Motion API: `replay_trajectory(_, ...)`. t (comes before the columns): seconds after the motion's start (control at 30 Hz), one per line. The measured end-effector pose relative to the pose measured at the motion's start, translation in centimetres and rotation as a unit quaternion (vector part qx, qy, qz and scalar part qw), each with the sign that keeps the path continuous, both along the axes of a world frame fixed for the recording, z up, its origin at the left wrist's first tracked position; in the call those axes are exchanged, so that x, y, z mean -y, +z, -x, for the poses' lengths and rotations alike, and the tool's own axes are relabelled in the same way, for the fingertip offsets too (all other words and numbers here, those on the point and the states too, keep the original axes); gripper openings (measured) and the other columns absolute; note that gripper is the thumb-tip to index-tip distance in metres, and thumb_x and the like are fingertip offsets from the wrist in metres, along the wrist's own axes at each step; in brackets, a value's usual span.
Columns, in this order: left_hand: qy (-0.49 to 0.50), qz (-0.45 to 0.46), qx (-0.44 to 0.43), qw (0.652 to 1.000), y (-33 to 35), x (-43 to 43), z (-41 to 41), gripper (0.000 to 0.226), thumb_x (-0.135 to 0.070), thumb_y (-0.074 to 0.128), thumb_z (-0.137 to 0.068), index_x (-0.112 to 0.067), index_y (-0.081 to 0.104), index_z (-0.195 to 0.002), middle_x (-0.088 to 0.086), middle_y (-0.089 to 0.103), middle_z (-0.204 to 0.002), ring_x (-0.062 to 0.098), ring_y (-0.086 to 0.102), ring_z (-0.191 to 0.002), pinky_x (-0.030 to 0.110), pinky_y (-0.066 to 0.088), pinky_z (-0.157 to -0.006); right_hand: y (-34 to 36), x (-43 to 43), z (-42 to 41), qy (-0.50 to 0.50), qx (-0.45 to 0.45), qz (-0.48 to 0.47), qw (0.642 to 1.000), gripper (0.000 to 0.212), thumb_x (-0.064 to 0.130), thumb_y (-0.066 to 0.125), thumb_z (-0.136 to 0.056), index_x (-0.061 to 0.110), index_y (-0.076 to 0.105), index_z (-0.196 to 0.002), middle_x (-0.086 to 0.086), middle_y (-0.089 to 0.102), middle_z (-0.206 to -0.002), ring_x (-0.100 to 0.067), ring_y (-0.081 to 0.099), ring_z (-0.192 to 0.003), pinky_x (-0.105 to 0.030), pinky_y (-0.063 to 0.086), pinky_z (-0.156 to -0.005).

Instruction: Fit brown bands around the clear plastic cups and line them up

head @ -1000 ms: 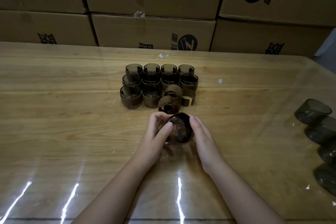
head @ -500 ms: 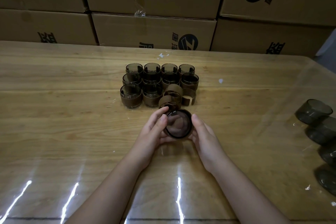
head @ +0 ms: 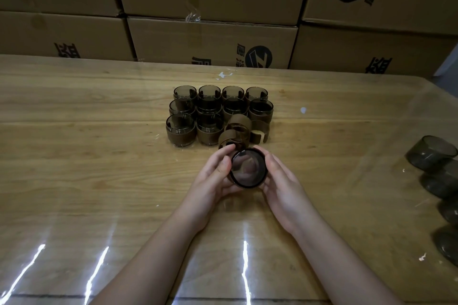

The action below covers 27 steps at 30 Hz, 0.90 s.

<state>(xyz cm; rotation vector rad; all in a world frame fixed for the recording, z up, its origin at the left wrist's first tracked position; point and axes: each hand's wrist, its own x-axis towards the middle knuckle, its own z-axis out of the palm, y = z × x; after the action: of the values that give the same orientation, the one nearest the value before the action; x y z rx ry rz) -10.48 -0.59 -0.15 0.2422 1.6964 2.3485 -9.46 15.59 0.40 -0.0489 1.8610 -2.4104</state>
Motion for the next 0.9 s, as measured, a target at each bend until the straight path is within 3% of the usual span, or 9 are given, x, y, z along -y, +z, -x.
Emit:
replay_trajectory(0.27, -0.011, -0.018, -0.007, 1.0, 0.22, -0.19, -0.03, 0.057, -0.048, 0.058, -0.079, -0.026, 0.05, -0.131, 0.003, 0.064, -0.126, 0.029, 0.065, -0.11, 0.037, 0.055, -0.088, 0.13, 0.07, 0.1, -0.006, -0.011, 0.029, 1.0, 0.048, 0.04, 0.052, -0.084, 0.022, 0.057, -0.128, 0.0, 0.071, -0.115, -0.014, 0.066, -0.11, -0.022, 0.053, -0.083)
replay_trajectory(0.57, -0.02, -0.022, -0.01, 1.0, 0.27, -0.17, -0.16, 0.056, -0.048, 0.057, -0.08, -0.026, 0.05, -0.131, 0.011, 0.066, -0.121, 0.032, 0.064, -0.111, 0.041, 0.054, -0.092, 0.21, 0.13, 0.07, -0.008, -0.004, 0.041, 0.999, 0.043, 0.038, 0.051, -0.087, 0.023, 0.059, -0.126, -0.001, 0.072, -0.113, -0.014, 0.066, -0.106, -0.025, 0.052, -0.086)
replay_trajectory(0.73, -0.025, -0.035, 0.001, 0.999, 0.35, -0.33, -0.24, 0.057, -0.049, 0.057, -0.08, -0.026, 0.051, -0.131, 0.009, 0.062, -0.129, 0.03, 0.062, -0.114, 0.038, 0.054, -0.087, 0.34, 0.21, 0.06, -0.003, 0.001, 0.076, 0.997, 0.039, 0.036, 0.051, -0.087, 0.025, 0.059, -0.124, 0.001, 0.073, -0.108, -0.012, 0.067, -0.101, -0.028, 0.05, -0.089)
replay_trajectory(0.9, -0.025, -0.048, -0.001, 0.999, -0.03, -0.52, -0.08, 0.048, -0.044, 0.047, -0.089, -0.023, 0.049, -0.133, 0.009, 0.064, -0.125, 0.032, 0.062, -0.114, 0.045, 0.053, -0.091, 0.33, 0.47, 0.08, -0.008, 0.003, 0.125, 0.992, 0.036, 0.031, 0.054, -0.084, 0.025, 0.058, -0.12, -0.001, 0.073, -0.1, -0.012, 0.068, -0.091, -0.024, 0.053, -0.08)
